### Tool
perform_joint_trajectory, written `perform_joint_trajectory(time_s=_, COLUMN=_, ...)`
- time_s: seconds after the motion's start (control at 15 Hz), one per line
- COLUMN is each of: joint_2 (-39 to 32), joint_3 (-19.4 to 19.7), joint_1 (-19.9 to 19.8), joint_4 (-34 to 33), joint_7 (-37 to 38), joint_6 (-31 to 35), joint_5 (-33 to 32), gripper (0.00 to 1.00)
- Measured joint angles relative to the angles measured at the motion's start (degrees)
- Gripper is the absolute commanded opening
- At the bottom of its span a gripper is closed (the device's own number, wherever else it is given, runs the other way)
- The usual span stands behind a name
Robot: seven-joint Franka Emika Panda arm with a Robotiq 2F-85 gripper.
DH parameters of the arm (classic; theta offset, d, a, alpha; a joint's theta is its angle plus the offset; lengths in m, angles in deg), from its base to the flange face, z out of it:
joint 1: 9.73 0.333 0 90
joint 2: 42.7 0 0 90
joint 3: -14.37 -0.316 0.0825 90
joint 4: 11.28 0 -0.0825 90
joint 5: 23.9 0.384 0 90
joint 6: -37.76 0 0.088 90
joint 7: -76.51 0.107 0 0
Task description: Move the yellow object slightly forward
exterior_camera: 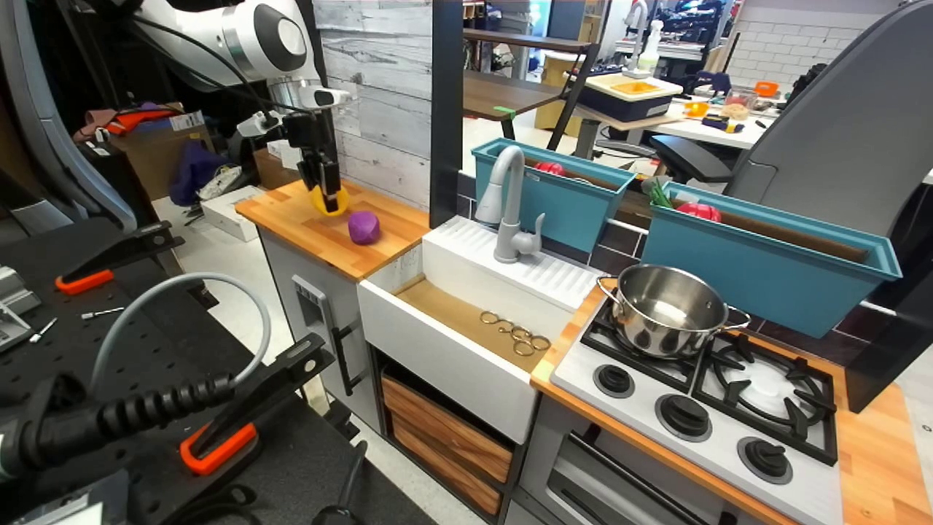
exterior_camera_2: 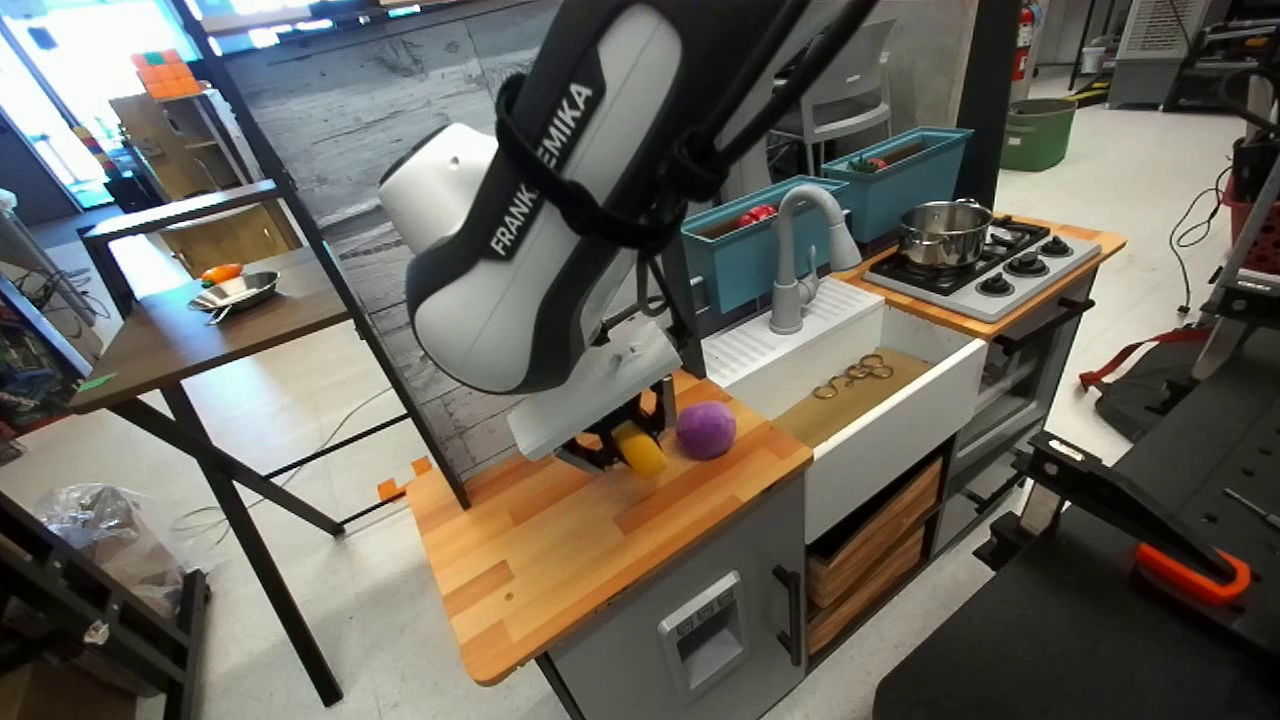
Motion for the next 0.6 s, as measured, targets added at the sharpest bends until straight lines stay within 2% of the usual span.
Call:
perform_joint_trajectory(time_s=0.47, joint_2=-10.1, joint_3=2.2, joint_1=0.2, joint_4=-16.4, joint_7=0.7, joint_6=0.1, joint_5=-0.3, gripper=0.06)
perform_joint_trajectory(time_s=0.53, joint_2=-10.4, joint_3=2.4, joint_1=0.4, joint_4=-16.8, joint_7=1.2, joint_6=0.8, joint_5=-0.7, gripper=0.22)
perform_joint_trajectory(time_s=0.6, joint_2=-10.4, joint_3=2.5, joint_1=0.6, joint_4=-16.7, joint_7=1.8, joint_6=1.4, joint_5=-1.3, gripper=0.49)
